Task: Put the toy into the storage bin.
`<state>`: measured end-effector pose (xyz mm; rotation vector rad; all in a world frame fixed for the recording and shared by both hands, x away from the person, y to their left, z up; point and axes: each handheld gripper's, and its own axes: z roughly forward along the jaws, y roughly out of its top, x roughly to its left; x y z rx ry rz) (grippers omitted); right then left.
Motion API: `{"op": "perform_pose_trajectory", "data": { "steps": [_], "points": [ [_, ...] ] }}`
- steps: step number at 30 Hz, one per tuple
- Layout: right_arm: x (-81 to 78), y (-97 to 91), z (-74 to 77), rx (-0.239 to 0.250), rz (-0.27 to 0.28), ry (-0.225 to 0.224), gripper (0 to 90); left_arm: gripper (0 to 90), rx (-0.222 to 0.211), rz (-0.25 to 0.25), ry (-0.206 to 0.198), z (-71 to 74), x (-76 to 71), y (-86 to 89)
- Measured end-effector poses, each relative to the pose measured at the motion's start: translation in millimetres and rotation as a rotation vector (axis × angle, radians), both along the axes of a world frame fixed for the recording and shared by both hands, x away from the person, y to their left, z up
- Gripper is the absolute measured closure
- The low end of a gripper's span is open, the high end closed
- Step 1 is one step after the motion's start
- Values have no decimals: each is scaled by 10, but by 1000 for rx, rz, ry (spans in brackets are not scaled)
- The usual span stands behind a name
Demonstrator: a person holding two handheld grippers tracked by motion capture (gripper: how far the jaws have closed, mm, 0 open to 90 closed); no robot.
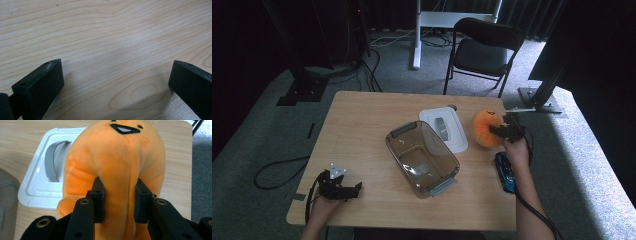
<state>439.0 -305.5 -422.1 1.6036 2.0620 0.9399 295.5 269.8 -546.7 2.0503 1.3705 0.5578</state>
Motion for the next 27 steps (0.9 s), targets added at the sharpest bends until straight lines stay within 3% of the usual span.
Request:
{"op": "perform_pose_trajectory", "data": {
  "steps": [11,27],
  "points": [
    [-85,62,162,-3,38,-28,678,2,0,0,0,0,0,0],
    [-277,355,476,3,165,-97,677,2,0,0,0,0,0,0]
  ]
}}
